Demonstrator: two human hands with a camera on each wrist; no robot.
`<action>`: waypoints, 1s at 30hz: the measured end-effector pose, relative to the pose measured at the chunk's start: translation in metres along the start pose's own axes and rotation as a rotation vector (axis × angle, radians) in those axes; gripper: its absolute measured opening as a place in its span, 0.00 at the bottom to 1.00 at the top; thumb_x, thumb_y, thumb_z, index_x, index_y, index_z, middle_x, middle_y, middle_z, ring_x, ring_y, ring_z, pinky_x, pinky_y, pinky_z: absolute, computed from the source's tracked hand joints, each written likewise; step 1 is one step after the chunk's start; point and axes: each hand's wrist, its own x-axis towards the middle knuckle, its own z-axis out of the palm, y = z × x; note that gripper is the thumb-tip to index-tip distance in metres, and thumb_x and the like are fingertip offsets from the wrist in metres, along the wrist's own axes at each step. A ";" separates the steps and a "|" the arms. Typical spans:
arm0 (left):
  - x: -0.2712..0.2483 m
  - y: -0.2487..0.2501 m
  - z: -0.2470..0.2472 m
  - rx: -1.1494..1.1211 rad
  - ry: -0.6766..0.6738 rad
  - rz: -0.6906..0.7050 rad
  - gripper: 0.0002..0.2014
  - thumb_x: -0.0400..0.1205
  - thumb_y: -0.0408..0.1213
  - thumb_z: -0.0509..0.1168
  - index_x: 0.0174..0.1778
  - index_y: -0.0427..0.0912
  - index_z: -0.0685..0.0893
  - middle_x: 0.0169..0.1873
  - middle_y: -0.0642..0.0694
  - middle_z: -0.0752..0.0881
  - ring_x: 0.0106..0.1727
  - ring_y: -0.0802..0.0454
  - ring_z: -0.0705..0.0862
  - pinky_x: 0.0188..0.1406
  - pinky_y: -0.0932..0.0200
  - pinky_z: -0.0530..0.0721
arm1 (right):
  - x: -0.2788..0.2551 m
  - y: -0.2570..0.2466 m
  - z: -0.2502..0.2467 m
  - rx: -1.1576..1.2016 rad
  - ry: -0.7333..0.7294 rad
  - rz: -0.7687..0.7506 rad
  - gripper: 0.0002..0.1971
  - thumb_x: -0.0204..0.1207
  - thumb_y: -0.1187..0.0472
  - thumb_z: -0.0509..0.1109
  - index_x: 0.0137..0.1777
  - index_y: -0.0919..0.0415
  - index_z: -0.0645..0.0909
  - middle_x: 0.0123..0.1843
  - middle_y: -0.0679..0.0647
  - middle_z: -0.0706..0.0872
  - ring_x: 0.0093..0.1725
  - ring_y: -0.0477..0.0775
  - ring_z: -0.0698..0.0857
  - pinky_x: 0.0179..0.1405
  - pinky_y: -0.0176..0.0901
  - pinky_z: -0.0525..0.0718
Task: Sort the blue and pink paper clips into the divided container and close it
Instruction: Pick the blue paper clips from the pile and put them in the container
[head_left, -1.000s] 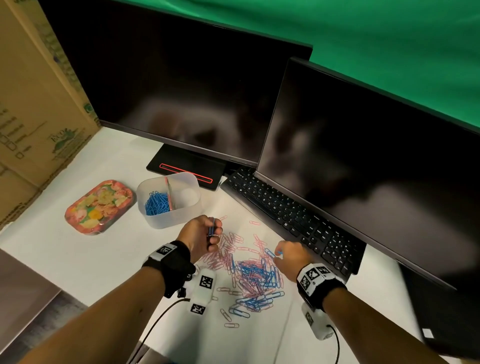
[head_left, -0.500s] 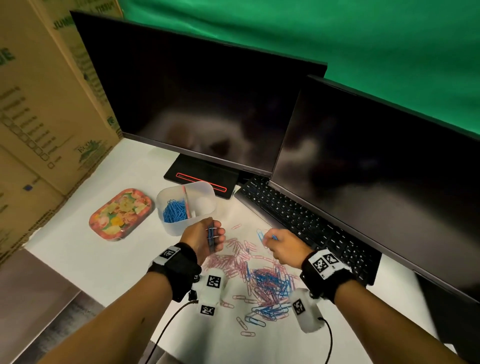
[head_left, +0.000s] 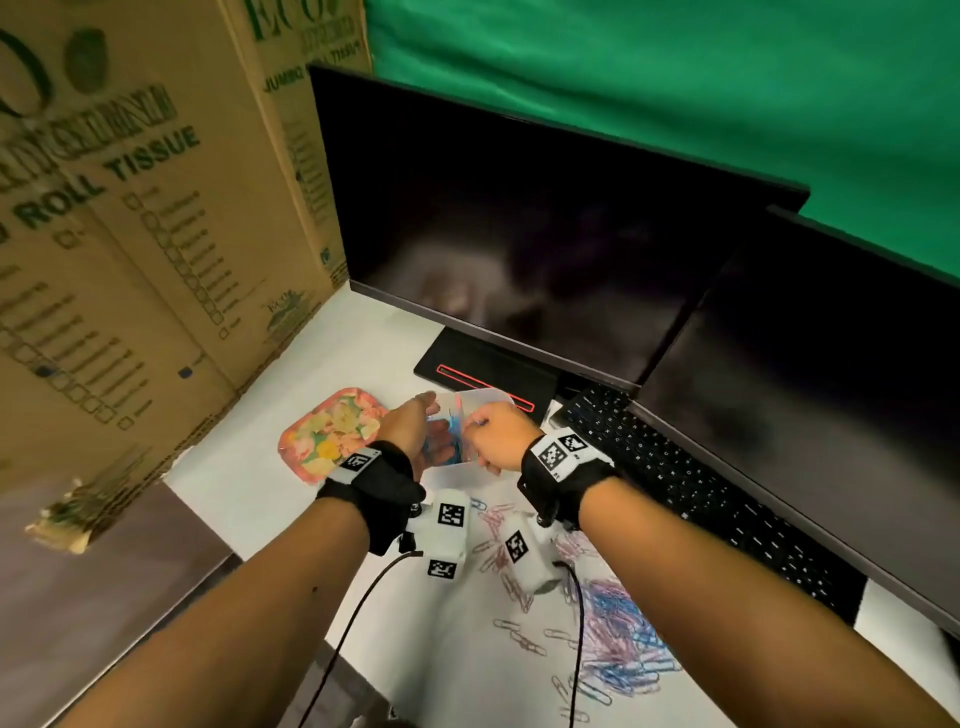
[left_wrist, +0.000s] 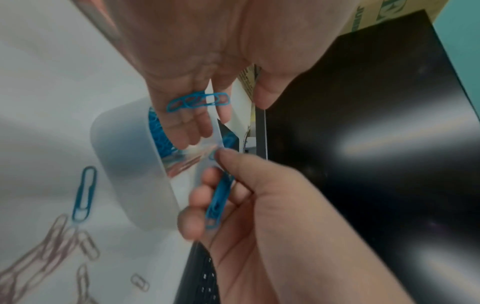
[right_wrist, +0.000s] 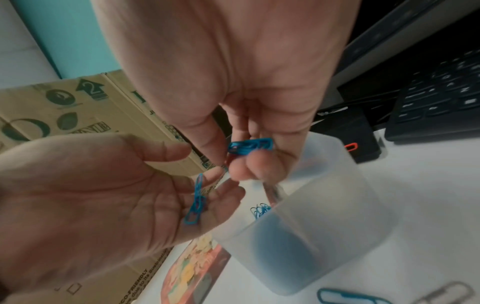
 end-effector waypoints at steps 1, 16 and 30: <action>0.004 0.003 0.000 0.029 0.014 -0.001 0.11 0.84 0.46 0.59 0.46 0.42 0.78 0.43 0.39 0.80 0.41 0.44 0.80 0.42 0.53 0.81 | 0.004 -0.005 0.002 0.006 -0.012 0.022 0.11 0.79 0.63 0.61 0.36 0.58 0.80 0.29 0.57 0.82 0.30 0.60 0.83 0.34 0.52 0.87; -0.011 -0.016 -0.024 0.885 -0.228 0.615 0.08 0.79 0.31 0.64 0.38 0.47 0.85 0.38 0.50 0.88 0.38 0.52 0.84 0.43 0.61 0.79 | -0.033 0.047 -0.029 0.297 0.211 0.089 0.11 0.77 0.77 0.60 0.51 0.66 0.82 0.38 0.59 0.82 0.31 0.53 0.81 0.28 0.38 0.80; 0.019 -0.109 0.004 2.106 -0.196 0.684 0.22 0.80 0.27 0.59 0.71 0.39 0.71 0.70 0.39 0.72 0.71 0.39 0.73 0.64 0.47 0.80 | -0.171 0.214 -0.020 -0.413 0.184 0.270 0.12 0.78 0.59 0.64 0.60 0.51 0.82 0.61 0.51 0.84 0.59 0.51 0.83 0.58 0.36 0.78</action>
